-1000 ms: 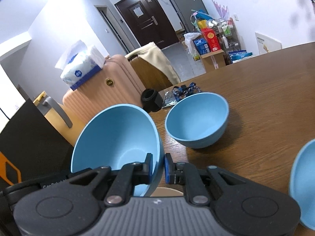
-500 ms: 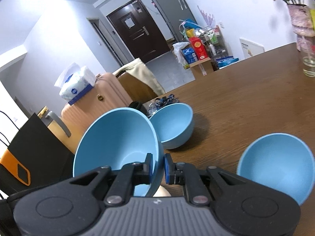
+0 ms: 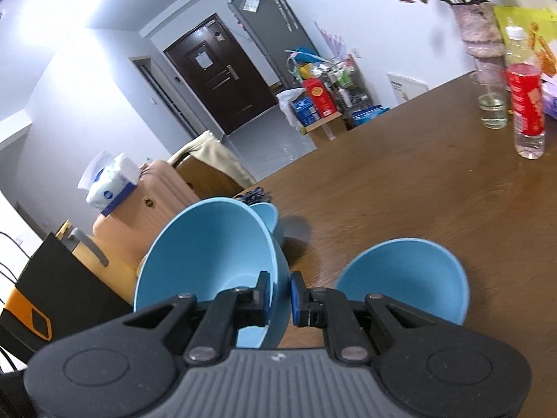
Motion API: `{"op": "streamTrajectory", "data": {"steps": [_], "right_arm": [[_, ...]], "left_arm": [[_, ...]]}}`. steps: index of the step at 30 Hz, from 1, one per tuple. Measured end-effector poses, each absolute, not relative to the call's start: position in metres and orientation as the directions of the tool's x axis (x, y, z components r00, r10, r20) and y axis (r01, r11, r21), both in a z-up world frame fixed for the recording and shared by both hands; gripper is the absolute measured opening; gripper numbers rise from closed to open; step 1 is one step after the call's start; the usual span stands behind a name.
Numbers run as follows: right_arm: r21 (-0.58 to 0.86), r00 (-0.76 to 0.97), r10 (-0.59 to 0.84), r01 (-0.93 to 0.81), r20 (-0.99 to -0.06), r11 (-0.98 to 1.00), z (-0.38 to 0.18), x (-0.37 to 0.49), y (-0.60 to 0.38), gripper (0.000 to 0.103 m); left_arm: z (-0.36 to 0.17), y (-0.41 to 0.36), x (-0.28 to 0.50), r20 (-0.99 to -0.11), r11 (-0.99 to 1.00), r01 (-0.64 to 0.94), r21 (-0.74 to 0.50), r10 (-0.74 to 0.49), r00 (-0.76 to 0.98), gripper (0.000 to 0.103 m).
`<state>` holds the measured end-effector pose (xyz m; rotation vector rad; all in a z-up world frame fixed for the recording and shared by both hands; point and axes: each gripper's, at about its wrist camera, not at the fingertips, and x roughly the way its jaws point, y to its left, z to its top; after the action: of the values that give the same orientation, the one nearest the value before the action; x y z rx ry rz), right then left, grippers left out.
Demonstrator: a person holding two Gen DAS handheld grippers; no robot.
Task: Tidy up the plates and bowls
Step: 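Lift the second blue bowl with both grippers and carry it toward the placed bowl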
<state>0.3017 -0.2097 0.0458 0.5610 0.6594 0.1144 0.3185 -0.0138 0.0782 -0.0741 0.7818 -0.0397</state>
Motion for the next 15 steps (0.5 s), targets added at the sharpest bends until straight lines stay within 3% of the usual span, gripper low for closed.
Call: {"op": "streamTrajectory", "data": {"steps": [15], "right_arm": [[0.526, 0.780, 0.225, 0.152, -0.584, 0.837, 0.025, 0.289, -0.275, 0.011]], "left_arm": [[0.057, -0.081, 0.322, -0.737, 0.995, 0.066, -0.071, -0.096, 0.669, 0.012]]}}
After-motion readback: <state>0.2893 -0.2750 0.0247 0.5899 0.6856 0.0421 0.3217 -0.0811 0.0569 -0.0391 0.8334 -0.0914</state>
